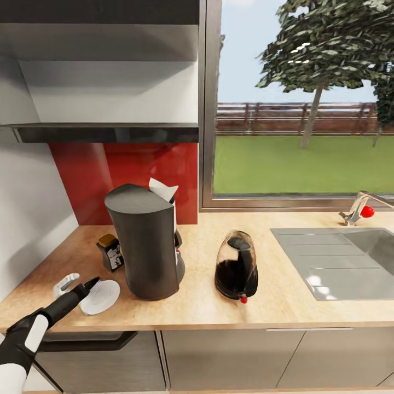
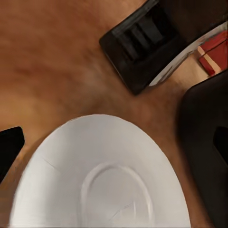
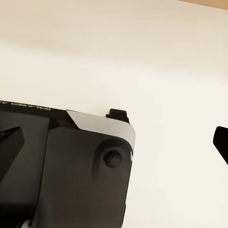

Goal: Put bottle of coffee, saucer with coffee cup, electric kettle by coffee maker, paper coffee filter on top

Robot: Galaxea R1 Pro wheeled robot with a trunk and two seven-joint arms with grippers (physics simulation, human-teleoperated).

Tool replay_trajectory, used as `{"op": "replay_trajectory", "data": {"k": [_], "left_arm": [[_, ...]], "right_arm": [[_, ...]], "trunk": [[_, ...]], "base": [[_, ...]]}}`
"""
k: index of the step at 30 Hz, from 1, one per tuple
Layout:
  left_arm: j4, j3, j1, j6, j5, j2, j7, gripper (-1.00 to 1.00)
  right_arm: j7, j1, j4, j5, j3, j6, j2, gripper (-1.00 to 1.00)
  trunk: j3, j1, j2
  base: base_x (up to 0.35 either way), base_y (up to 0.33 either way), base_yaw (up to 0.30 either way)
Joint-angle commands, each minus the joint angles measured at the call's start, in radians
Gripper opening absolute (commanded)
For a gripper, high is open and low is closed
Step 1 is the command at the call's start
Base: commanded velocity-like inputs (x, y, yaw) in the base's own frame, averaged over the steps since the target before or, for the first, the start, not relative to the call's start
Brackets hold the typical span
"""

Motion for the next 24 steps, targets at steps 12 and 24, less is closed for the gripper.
{"op": "replay_trajectory", "data": {"k": [12, 24], "left_arm": [[-0.203, 0.005, -0.010, 0.013, 0.020, 0.003, -0.001, 1.00], [-0.236, 0.005, -0.011, 0.015, 0.022, 0.002, -0.004, 1.00]], "right_arm": [[-0.004, 0.000, -0.002, -0.008, 0.008, 0.006, 0.000, 1.00], [-0.003, 0.000, -0.002, -0.009, 0.006, 0.006, 0.001, 1.00]], "trunk": [[-0.002, 0.001, -0.002], [-0.002, 0.001, -0.002]], "base": [[0.000, 0.000, 0.000], [-0.140, 0.085, 0.000]]}}
